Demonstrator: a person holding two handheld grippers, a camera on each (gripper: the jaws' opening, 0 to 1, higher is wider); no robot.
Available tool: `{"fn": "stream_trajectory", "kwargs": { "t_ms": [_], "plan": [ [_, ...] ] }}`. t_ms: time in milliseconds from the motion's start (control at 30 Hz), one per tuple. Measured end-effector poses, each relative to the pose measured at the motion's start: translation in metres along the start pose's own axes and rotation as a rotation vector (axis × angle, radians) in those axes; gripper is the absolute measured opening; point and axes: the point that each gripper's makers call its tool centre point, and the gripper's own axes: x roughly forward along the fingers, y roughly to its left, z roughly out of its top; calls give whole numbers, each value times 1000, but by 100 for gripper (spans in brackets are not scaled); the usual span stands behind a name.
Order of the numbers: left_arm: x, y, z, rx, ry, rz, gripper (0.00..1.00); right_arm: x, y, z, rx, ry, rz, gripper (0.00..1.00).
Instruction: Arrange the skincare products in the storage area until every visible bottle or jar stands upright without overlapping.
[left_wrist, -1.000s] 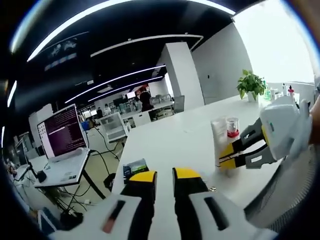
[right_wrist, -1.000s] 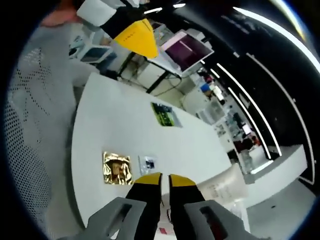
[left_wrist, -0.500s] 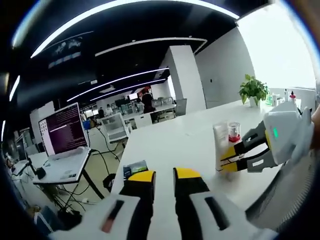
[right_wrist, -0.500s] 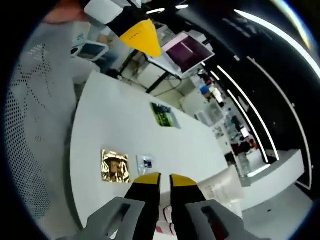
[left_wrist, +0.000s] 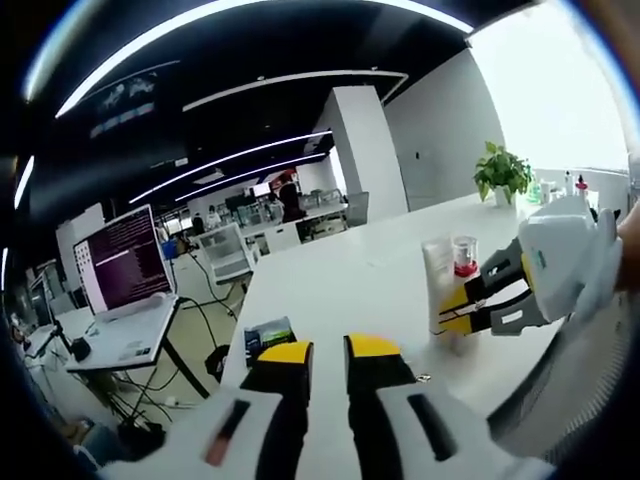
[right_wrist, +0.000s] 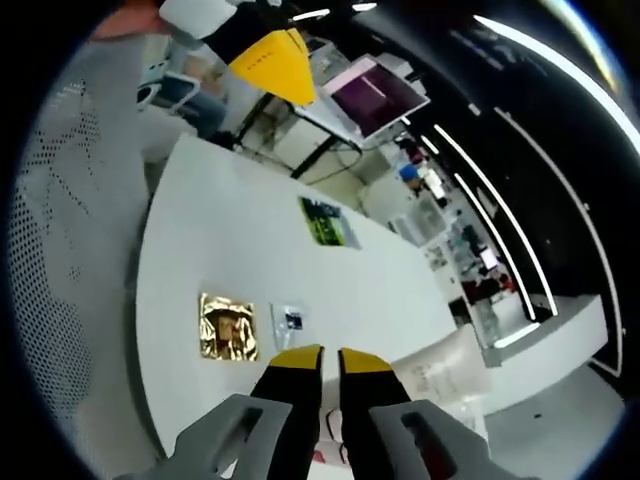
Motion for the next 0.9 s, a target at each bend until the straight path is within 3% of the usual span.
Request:
{"fn": "stream_trajectory", "kwargs": {
  "t_ms": [467, 700, 900],
  "plan": [
    [2, -2, 1, 16, -2, -14, 12, 5, 9, -3, 2, 23, 28, 0],
    [0, 4, 1, 5, -12, 17, 11, 5, 13, -8, 24, 31, 44, 0],
    [4, -1, 3, 10, -7, -5, 12, 5, 11, -12, 10, 39, 40, 0]
  ]
}}
